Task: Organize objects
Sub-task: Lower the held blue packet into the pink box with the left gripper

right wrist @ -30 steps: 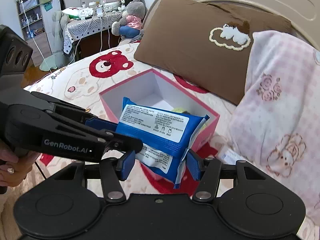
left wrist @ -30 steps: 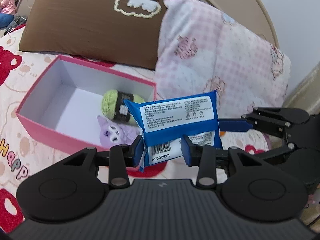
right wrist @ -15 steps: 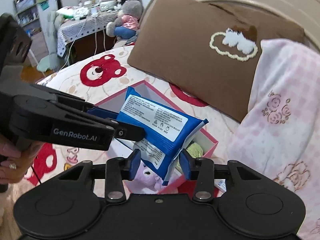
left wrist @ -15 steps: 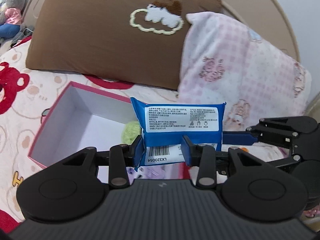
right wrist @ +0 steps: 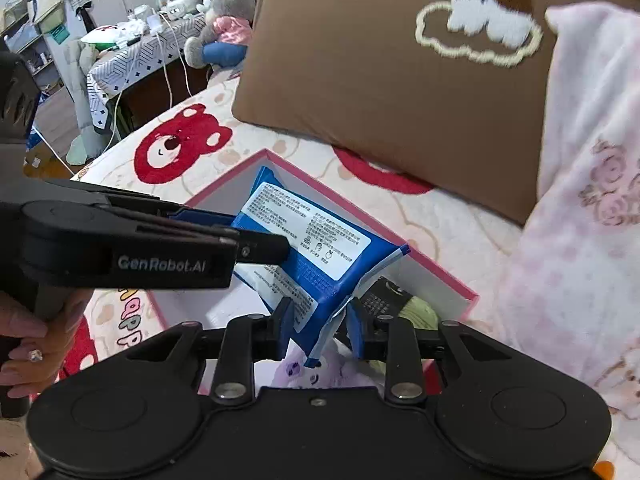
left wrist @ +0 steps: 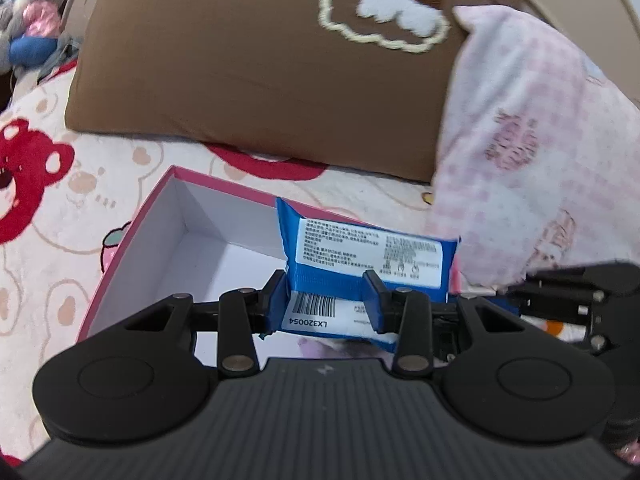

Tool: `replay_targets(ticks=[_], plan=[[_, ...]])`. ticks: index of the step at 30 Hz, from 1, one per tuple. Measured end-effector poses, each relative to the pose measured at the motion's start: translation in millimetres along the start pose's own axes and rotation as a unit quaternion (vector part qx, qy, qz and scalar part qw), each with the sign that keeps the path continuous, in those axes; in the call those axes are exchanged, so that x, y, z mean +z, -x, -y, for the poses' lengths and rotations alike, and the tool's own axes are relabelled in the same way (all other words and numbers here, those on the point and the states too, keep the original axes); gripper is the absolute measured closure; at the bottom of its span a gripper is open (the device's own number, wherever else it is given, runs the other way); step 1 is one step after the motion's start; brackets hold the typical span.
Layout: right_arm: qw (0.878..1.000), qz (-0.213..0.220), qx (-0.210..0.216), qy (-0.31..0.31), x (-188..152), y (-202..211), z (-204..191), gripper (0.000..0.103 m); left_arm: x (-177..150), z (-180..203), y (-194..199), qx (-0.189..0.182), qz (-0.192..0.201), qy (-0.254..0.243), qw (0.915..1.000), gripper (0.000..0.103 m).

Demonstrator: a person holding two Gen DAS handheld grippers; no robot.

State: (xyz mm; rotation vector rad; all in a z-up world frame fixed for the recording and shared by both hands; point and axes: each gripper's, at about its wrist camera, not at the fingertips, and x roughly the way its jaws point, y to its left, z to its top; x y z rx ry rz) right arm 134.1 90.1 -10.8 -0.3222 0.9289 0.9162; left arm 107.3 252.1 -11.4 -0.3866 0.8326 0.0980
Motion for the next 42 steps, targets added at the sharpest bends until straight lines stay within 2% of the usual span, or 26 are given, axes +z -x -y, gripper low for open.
replay_targets(ticks=[3, 5, 11, 24, 27, 31, 33, 40, 42], plan=[[1.0, -0.012, 0.017, -0.014, 3.7, -18.0, 3.5, 0.071, 1.7, -11.6, -12.8, 0.009, 0.001, 0.014, 0.9999, 0.065], [0.999, -0.012, 0.025, -0.02, 5.8, -28.1, 4.2, 0.071, -1.9, -15.9, -16.7, 0.019, 0.013, 0.008, 0.9997, 0.065], [0.999, -0.017, 0.038, -0.029, 6.8, -58.2, 4.4, 0.071, -2.5, -30.5, -32.4, 0.038, 0.007, 0.005, 0.9993, 0.065], [0.996, -0.031, 0.073, -0.036, 12.3, -97.8, -0.1, 0.071, -3.3, -58.2, -44.6, 0.064, 0.005, -0.006, 0.9979, 0.067], [0.995, -0.036, 0.082, -0.048, 7.3, -103.4, 6.9, 0.071, -5.5, -61.3, -43.0, 0.045, 0.004, -0.01, 0.9989, 0.068], [0.993, -0.049, 0.082, -0.068, 1.5, -114.0, 17.2, 0.072, -5.3, -52.4, -47.6, 0.039, 0.006, -0.027, 0.9989, 0.068], [0.992, -0.054, 0.086, -0.077, 0.3, -119.7, 19.8, 0.074, -6.4, -47.3, -51.4, 0.053, 0.006, -0.04, 0.9978, 0.068], [0.99, -0.065, 0.085, -0.087, 2.8, -131.1, 17.0, 0.077, -9.4, -57.2, -62.3, 0.066, -0.006, -0.026, 0.9974, 0.068], [0.991, -0.069, 0.076, -0.083, 5.0, -132.7, 14.4, 0.077, -12.1, -53.4, -60.0, 0.07, -0.005, -0.041, 0.9967, 0.068]])
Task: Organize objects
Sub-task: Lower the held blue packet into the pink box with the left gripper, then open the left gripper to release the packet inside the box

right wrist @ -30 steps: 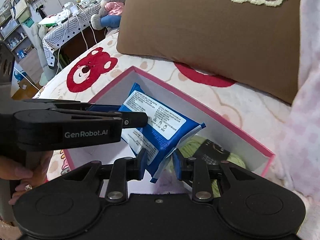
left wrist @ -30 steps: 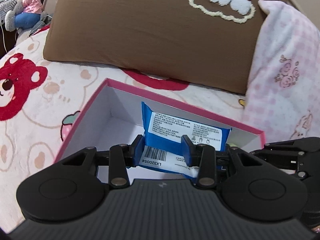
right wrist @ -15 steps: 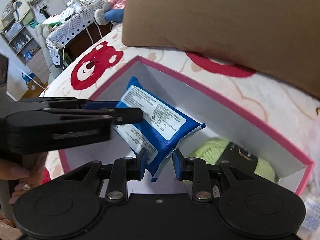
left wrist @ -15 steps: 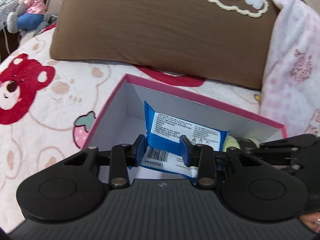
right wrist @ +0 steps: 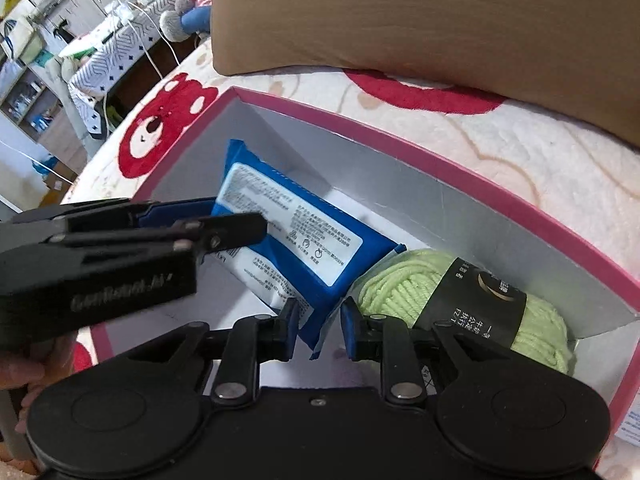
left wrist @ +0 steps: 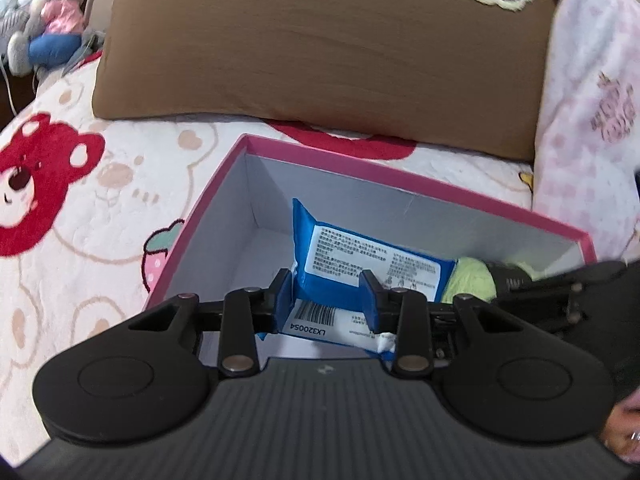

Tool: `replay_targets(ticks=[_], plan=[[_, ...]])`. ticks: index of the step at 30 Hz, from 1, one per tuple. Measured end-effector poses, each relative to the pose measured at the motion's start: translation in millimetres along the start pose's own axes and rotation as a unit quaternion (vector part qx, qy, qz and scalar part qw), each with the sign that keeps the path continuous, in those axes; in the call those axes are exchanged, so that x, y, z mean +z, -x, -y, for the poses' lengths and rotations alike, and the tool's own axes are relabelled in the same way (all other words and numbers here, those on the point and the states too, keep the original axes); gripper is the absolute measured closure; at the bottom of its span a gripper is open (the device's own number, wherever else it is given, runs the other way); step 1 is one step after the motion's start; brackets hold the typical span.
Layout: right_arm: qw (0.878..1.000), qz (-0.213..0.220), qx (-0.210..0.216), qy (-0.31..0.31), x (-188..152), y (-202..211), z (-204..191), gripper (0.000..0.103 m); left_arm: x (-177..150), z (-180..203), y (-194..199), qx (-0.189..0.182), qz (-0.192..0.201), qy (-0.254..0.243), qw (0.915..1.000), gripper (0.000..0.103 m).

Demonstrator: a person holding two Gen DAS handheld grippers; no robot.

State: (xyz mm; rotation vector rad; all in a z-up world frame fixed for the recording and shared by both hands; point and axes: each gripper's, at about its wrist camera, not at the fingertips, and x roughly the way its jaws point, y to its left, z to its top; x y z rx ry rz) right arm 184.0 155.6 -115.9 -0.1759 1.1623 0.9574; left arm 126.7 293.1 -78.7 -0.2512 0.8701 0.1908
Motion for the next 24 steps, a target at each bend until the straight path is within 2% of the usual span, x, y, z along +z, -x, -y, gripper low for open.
replay_targets(ticks=[6, 8, 11, 16, 17, 21, 24], plan=[[1.0, -0.005, -0.01, 0.0, 3.3, -3.8, 1.1, 0.078, 4.5, 4.0, -2.3, 0.006, 0.007, 0.005, 0.9999, 0.068], [1.0, -0.002, -0.017, -0.006, 4.7, -5.0, 1.6, 0.08, 4.4, -0.2, -5.4, -0.007, 0.008, 0.014, 0.9998, 0.063], [0.999, 0.004, -0.047, -0.005, 4.8, -7.8, -0.3, 0.082, 2.4, -7.4, -4.9, -0.035, 0.007, 0.021, 0.9991, 0.06], [0.997, 0.016, -0.067, 0.018, 2.2, -8.4, -5.3, 0.087, 2.9, -7.9, -6.1, -0.04, 0.013, 0.024, 0.9989, 0.058], [0.997, 0.018, -0.071, 0.019, 2.3, -8.5, -5.7, 0.09, 2.8, -6.4, -6.9, -0.036, 0.012, 0.024, 0.999, 0.058], [0.998, 0.02, -0.065, 0.016, 2.5, -5.9, -3.8, 0.09, 1.7, -3.0, -6.3, -0.03, 0.01, 0.017, 0.9994, 0.058], [0.998, 0.023, -0.051, 0.015, 1.4, 1.8, -4.8, 0.085, 2.8, -5.9, -3.6, -0.022, 0.008, 0.018, 0.9996, 0.058]])
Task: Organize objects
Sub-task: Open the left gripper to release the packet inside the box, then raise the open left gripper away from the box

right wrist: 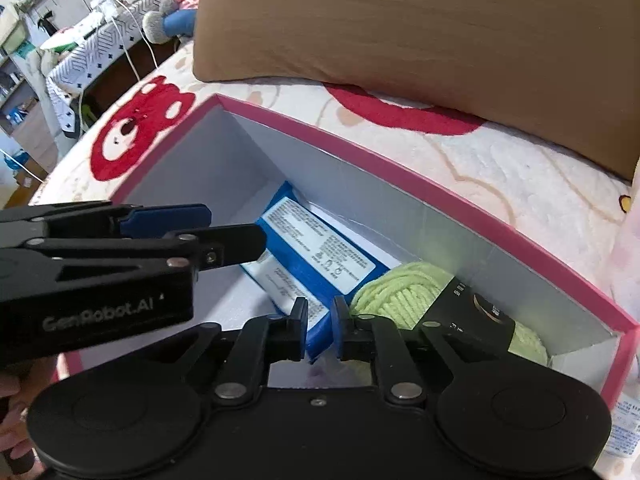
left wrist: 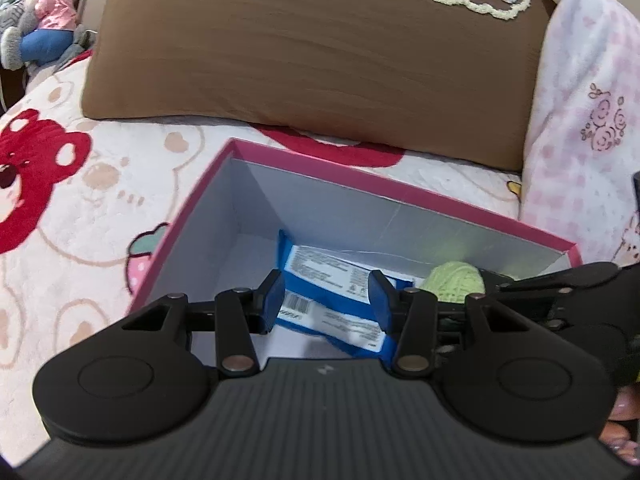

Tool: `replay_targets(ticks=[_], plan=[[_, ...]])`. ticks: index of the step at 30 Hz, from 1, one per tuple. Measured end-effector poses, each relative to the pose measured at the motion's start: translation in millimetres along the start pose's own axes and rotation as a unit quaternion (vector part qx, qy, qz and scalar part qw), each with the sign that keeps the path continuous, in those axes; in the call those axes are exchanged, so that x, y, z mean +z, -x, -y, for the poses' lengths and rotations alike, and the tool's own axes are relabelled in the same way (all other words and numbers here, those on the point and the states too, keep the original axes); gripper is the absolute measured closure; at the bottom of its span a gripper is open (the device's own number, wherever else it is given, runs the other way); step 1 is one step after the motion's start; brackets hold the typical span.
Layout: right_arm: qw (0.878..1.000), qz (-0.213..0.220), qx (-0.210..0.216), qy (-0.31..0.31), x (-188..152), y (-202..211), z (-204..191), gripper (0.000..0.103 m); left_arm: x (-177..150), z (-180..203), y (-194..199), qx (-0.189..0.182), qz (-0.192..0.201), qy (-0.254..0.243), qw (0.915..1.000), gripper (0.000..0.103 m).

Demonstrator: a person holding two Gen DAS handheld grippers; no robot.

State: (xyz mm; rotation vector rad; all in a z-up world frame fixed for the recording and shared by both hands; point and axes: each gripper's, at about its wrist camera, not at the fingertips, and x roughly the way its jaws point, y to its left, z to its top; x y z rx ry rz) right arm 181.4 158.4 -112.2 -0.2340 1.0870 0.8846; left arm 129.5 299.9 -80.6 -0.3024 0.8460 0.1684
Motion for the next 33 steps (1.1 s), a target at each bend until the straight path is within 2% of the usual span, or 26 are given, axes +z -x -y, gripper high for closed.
replay_targets(ticks=[5, 7, 15, 19, 21, 25, 28, 30, 33], plan=[[1.0, -0.001, 0.015, 0.013, -5.6, 15.7, -3.8, 0.083, 3.0, 0.4, 8.4, 0.014, -0.009, 0.005, 0.9998, 0.049], [0.999, 0.007, 0.025, 0.024, -7.6, 24.0, -7.1, 0.083, 5.7, 2.9, 9.6, 0.013, -0.016, 0.003, 0.9998, 0.041], [0.997, 0.034, 0.015, 0.068, -19.1, 61.6, -22.2, 0.079, 8.4, 14.2, 37.8, 0.028, -0.032, 0.009, 0.9991, 0.025], [0.996, 0.045, -0.001, 0.08, -19.4, 76.2, -29.1, 0.079, 7.3, 23.9, 51.4, 0.045, -0.034, 0.004, 0.9984, 0.022], [0.995, 0.048, -0.003, 0.082, -20.2, 84.7, -32.5, 0.079, 7.6, 30.2, 57.4, 0.057, -0.046, -0.005, 0.9973, 0.022], [0.994, 0.046, -0.011, 0.101, -25.9, 105.1, -41.2, 0.077, 15.5, 44.1, 80.5, 0.04, -0.06, -0.021, 0.9972, 0.019], [0.993, 0.051, -0.016, 0.103, -29.8, 122.3, -42.9, 0.076, 19.4, 56.2, 101.2, 0.061, -0.052, -0.046, 0.9957, 0.016], [0.993, 0.056, -0.015, 0.104, -32.2, 134.3, -42.4, 0.074, 20.7, 64.9, 116.3, 0.074, -0.045, -0.065, 0.9941, 0.012], [0.994, 0.057, -0.004, 0.093, -35.9, 150.4, -39.2, 0.064, 19.5, 75.7, 136.7, 0.073, -0.041, -0.083, 0.993, 0.008]])
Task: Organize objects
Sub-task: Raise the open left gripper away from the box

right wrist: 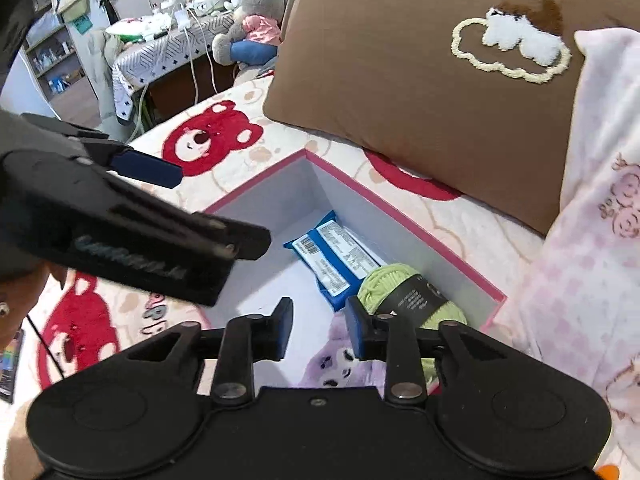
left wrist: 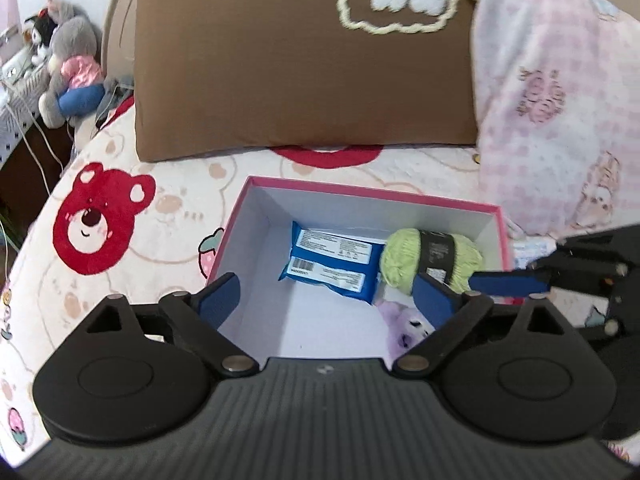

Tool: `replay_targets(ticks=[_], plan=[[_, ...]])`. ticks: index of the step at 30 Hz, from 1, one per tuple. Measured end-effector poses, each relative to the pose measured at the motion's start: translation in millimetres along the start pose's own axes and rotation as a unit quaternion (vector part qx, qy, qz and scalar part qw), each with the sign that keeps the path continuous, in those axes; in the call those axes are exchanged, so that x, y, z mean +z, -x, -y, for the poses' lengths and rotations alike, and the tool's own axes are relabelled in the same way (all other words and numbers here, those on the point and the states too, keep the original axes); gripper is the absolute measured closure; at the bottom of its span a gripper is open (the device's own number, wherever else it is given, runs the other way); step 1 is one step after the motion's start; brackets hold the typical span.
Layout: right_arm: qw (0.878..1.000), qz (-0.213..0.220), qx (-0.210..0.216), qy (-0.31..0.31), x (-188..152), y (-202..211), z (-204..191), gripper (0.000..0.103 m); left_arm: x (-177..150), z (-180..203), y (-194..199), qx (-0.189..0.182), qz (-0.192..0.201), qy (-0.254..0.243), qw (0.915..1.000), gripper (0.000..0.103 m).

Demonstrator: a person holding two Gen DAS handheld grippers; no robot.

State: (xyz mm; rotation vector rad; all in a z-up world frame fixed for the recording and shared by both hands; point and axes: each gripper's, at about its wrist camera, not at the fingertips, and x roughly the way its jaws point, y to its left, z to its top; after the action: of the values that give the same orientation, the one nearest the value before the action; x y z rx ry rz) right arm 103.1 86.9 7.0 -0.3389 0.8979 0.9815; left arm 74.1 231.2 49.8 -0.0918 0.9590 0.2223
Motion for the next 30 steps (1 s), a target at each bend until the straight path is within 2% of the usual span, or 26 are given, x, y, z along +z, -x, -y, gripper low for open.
replay_targets(ticks=[4, 7, 10, 12, 14, 16, 18, 24, 30], plan=[[1.0, -0.008, -0.003, 0.018, -4.8, 15.8, -8.1, 0.063, -11.4, 6.2, 25.4, -0.032, 0.001, 0.003, 0.9995, 0.007], [0.999, 0.0, -0.01, 0.036, -12.1, 30.6, -18.9, 0.06, -23.1, 11.9, 43.5, -0.054, 0.006, 0.003, 0.9985, 0.007], [0.999, 0.01, -0.011, 0.042, -20.1, 46.0, -25.9, 0.043, -33.4, 16.2, 59.5, -0.052, 0.009, -0.002, 0.9986, 0.007], [0.999, 0.018, -0.015, 0.048, -27.3, 57.1, -29.7, 0.02, -38.8, 15.8, 69.1, -0.052, 0.009, -0.005, 0.9986, 0.007], [0.998, 0.025, -0.019, 0.056, -34.9, 67.1, -32.5, 0.01, -44.6, 16.0, 77.1, -0.046, 0.007, -0.006, 0.9989, 0.007], [0.997, 0.037, -0.024, 0.056, -43.9, 78.3, -33.5, 0.01, -51.0, 14.3, 86.2, -0.041, 0.007, 0.005, 0.9991, 0.007], [0.997, 0.037, -0.026, 0.058, -51.1, 87.6, -34.6, 0.01, -59.1, 16.9, 102.8, -0.03, 0.028, 0.005, 0.9991, 0.007], [0.997, 0.03, -0.018, 0.067, -73.7, 119.4, -35.2, 0.01, -74.1, 25.9, 135.9, -0.064, 0.038, -0.009, 0.9972, 0.006], [0.997, 0.032, -0.023, 0.061, -99.1, 147.0, -30.9, 0.01, -87.8, 43.1, 138.3, -0.084, 0.025, -0.023, 0.9959, 0.003]])
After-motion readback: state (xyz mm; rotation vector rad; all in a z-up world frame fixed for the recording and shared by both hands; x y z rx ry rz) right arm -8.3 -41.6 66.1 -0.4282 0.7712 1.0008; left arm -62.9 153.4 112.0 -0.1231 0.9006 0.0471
